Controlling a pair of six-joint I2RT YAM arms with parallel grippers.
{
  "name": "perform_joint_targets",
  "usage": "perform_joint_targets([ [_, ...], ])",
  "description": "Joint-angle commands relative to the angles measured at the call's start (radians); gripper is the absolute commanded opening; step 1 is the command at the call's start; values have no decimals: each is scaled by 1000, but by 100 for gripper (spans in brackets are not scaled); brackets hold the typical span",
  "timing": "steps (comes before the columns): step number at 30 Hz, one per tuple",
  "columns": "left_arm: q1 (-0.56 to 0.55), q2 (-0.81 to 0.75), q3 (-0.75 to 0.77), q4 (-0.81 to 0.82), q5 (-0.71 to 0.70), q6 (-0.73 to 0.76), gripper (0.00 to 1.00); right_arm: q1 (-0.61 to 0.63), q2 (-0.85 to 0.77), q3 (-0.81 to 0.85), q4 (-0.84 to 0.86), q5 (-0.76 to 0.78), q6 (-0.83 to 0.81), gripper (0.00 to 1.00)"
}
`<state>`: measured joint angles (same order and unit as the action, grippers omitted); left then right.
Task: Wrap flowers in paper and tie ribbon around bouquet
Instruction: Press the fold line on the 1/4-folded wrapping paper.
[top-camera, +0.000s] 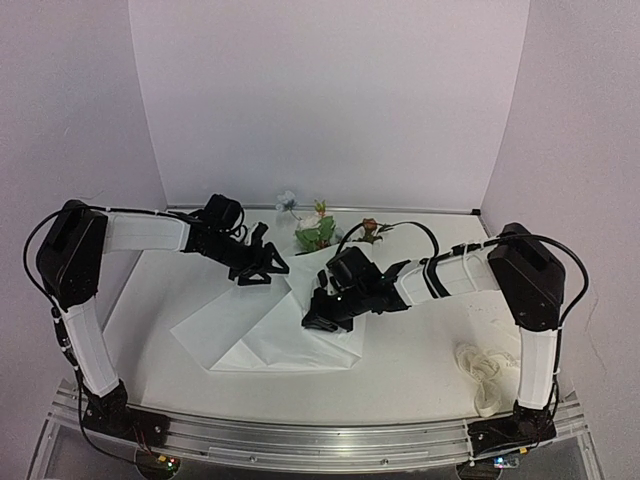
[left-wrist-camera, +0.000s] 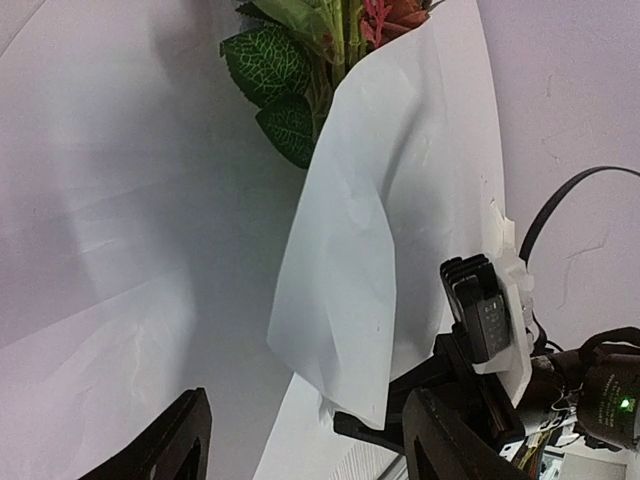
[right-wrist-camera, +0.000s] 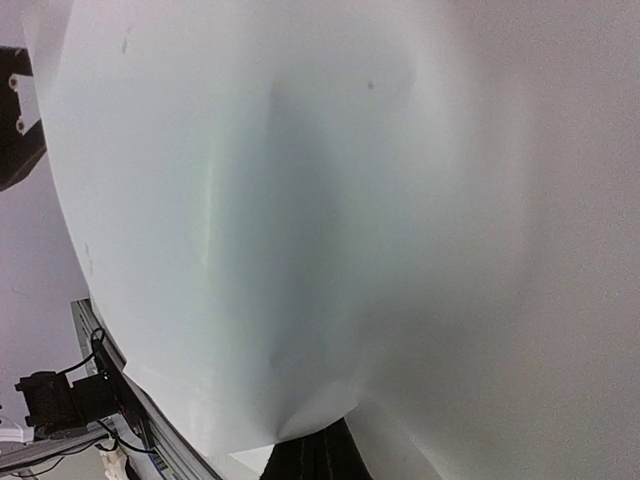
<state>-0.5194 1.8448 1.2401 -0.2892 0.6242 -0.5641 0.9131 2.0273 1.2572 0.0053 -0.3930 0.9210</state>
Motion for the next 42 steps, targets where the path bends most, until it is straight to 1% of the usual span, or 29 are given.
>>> perform_joint_targets([
  [1,44,49,89,24,124,31,67,-4,0,15,1,-25,-44,0],
  [5,65,98,117,38,189,21,58,-4,4,22,-3,-36,-59,0],
  [9,70,129,134,39,214,13,50,-4,15,29,-4,-58,-73,0],
  [11,73,141,142,41,224,9,44,-4,19,31,-4,-66,-79,0],
  [14,74,161,158,34,222,10,33,-4,20,33,-4,-75,-89,0],
  [18,75,169,170,23,204,13,13,-6,14,33,-31,-75,-96,0],
  [19,75,166,169,21,196,13,7,-7,9,31,-35,-76,-96,1],
  [21,75,157,168,12,172,19,0,-9,-10,18,-38,-74,-92,10],
  [27,74,125,173,-28,106,50,0,-32,-121,-74,-33,-79,-75,34],
  [31,74,110,172,-51,83,64,0,-38,-194,-157,-16,-78,-72,43],
  [37,75,88,148,-69,41,63,0,-46,-237,-280,80,-48,-34,44],
  [42,75,75,123,-77,-4,60,0,-75,-205,-384,261,-45,55,39],
])
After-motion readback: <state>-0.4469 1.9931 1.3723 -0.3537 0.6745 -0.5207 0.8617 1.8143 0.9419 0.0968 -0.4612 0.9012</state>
